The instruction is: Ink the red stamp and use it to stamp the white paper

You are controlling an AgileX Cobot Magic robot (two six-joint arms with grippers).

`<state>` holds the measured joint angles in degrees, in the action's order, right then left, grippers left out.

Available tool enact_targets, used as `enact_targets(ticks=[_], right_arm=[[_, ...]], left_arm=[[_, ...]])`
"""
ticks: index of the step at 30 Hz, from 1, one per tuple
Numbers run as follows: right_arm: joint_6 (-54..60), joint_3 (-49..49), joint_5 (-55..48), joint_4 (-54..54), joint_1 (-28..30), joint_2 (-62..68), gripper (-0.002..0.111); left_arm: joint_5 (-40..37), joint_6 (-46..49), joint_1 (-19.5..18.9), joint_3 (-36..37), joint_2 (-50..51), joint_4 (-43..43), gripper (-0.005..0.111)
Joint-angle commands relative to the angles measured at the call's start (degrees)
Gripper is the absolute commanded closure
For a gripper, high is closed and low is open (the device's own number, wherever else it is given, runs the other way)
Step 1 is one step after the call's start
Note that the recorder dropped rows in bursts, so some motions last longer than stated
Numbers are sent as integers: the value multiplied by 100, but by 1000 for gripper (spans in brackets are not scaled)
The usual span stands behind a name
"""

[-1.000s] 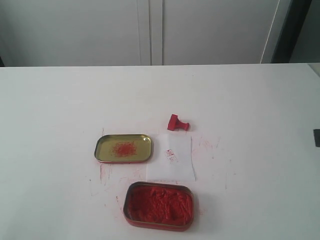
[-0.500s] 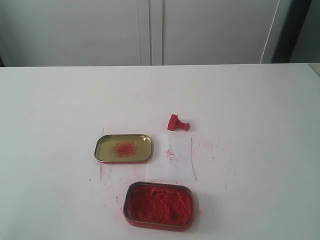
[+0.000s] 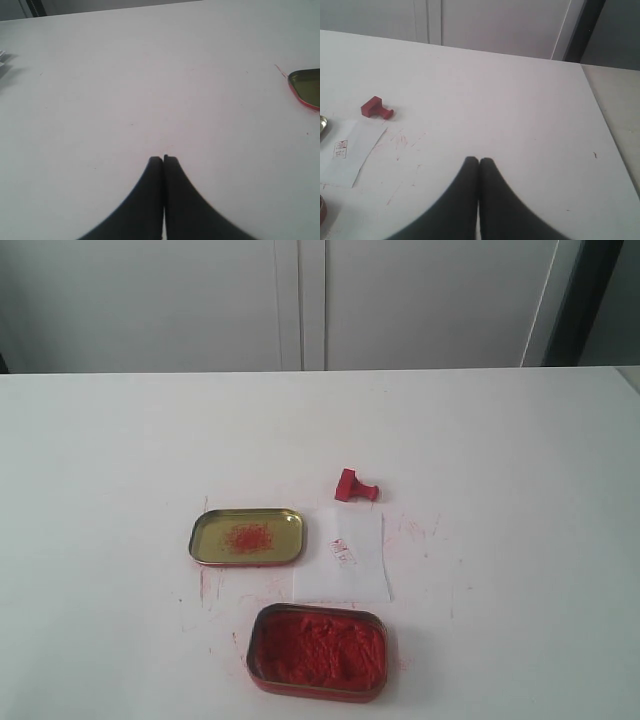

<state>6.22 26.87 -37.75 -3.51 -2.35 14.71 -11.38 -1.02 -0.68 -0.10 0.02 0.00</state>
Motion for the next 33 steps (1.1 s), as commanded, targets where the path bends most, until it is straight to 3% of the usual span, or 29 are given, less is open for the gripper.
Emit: enact_targets(ticks=[1, 14, 24, 33], right_arm=[[-1, -13, 54, 52, -9, -25, 108], [-1, -324, 67, 63, -9, -239, 108], [-1, -1161, 802, 63, -9, -1413, 108], [-1, -1845, 1317, 63, -9, -1471, 108]], left_arm=[[25, -22, 28, 10, -2, -33, 107], [25, -22, 28, 10, -2, -33, 107], [25, -22, 28, 10, -2, -33, 107], [25, -22, 28, 10, -2, -33, 107]])
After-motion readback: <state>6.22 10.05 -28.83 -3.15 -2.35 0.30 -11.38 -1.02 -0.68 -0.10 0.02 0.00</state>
